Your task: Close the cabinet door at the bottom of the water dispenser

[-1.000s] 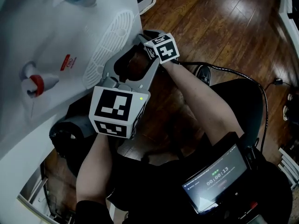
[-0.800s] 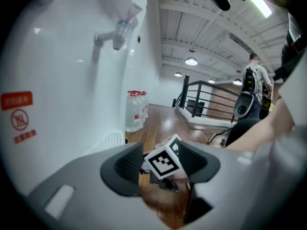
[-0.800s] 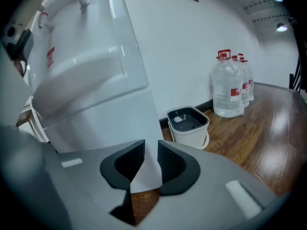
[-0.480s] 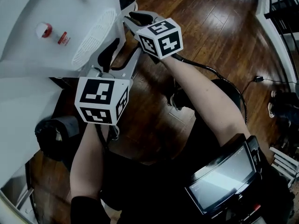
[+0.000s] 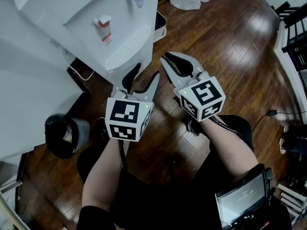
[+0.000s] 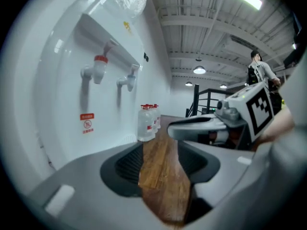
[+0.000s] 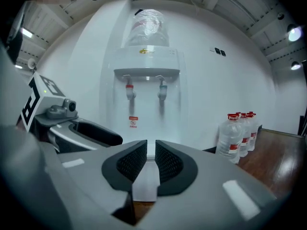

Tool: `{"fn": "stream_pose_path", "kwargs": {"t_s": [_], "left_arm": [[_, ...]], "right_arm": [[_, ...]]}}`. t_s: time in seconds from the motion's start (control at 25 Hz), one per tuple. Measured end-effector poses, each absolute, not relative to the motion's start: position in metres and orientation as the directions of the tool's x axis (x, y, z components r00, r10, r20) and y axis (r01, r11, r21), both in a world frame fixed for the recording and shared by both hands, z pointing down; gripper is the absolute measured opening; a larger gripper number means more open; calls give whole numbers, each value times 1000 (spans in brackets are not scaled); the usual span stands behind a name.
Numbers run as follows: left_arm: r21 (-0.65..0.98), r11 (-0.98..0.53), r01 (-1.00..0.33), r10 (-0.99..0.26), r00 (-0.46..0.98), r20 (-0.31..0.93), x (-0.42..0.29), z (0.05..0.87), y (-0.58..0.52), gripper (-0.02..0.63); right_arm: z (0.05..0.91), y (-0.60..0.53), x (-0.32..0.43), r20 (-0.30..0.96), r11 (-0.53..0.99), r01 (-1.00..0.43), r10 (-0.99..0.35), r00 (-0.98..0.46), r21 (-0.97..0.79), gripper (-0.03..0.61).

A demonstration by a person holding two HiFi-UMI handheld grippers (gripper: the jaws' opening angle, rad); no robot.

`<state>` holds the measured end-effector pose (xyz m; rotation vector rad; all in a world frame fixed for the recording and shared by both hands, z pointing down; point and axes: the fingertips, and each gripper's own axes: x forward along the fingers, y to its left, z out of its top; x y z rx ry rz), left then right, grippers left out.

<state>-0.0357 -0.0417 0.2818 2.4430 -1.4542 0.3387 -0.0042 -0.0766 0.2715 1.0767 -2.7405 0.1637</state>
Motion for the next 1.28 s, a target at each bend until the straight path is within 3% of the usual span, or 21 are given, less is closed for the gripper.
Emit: {"fn": "stream_pose_path", "kwargs": {"t_s": [0.36, 1.28], "left_arm": [[66, -367, -928, -885, 370, 282, -61, 275, -18, 247], [77, -348, -934, -892, 355, 281, -68, 280, -38, 247]], "right_arm": [[266, -40, -29, 157, 787, -612, -597, -787, -75, 34], [260, -68, -26, 136, 769, -629, -615, -777, -115, 34]]}}
